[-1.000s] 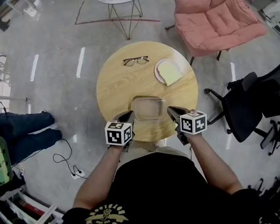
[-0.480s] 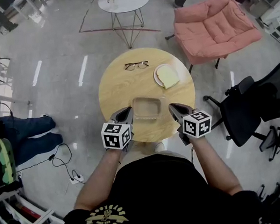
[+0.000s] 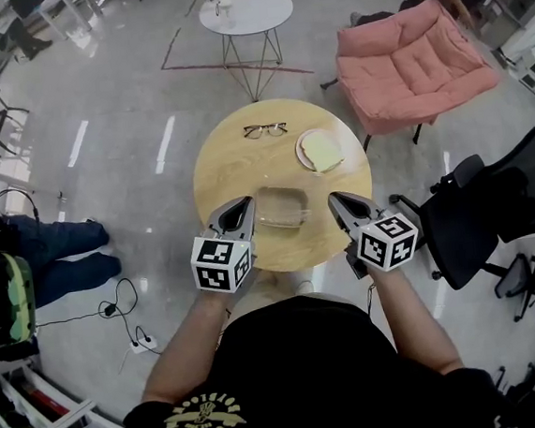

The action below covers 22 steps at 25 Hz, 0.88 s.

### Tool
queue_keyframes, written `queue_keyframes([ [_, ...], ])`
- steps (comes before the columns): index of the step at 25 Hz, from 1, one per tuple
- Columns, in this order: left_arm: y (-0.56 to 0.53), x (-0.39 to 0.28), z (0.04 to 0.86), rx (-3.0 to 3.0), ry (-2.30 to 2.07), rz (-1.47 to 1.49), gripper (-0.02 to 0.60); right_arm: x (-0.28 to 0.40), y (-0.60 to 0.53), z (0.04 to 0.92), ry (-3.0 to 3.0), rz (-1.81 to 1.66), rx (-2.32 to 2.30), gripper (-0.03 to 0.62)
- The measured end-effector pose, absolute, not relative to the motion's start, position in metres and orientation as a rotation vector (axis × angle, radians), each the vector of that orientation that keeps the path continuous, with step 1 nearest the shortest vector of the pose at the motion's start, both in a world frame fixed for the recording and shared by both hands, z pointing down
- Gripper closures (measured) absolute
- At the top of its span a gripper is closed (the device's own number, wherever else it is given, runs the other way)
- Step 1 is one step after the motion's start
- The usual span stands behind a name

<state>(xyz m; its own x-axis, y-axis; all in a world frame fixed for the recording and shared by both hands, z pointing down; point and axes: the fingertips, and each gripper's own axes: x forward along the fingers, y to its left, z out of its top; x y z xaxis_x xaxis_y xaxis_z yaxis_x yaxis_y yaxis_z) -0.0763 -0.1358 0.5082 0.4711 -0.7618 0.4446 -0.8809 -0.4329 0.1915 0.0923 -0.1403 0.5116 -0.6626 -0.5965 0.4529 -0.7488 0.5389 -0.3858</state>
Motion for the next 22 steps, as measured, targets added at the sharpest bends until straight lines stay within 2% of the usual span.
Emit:
queue_keyframes([
  [5, -0.131, -0.076, 0.481, 2.329, -1.404, 0.319, 0.565, 0.094, -0.137, 0.483, -2.567, 0.735, 1.121, 0.577],
  [22, -0.11, -0.049, 0.408, 2.465, -1.532, 0.281, 0.565, 0.12, -0.111, 0.4, -2.723, 0.536, 1.131, 0.577],
])
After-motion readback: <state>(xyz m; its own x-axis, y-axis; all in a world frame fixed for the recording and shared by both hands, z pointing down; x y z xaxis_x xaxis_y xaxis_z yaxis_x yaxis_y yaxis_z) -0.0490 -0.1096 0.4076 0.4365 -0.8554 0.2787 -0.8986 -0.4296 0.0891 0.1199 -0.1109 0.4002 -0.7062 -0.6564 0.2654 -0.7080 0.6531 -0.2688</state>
